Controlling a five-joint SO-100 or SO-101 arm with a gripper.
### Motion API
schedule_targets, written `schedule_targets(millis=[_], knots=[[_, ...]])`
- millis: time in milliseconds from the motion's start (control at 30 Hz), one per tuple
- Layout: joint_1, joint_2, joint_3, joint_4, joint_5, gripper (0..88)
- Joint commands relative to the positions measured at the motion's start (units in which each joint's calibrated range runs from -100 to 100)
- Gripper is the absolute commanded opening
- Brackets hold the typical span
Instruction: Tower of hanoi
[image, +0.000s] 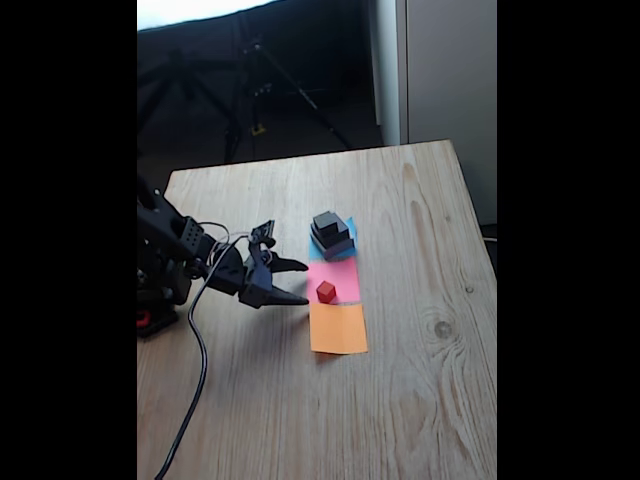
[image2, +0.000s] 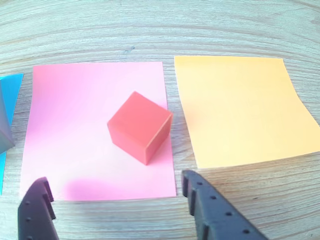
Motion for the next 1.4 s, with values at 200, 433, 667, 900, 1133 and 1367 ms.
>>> schedule_targets(millis=[200, 433, 667, 900, 1133, 1367], knots=[[-1.68, 2.69, -7.24, -1.54, -5.99, 31.2], [-2.35, 5.94, -5.52, -9.55, -6.66, 30.5], [-2.1, 10.94, -4.97, -19.1, -6.99, 29.7], [-0.93, 17.68, -5.24, -27.52, -4.99, 29.2], [0.32, 24.87, -5.97, -34.97, -3.65, 29.3], [1.08, 31.61, -7.88, -41.28, -3.65, 29.5]])
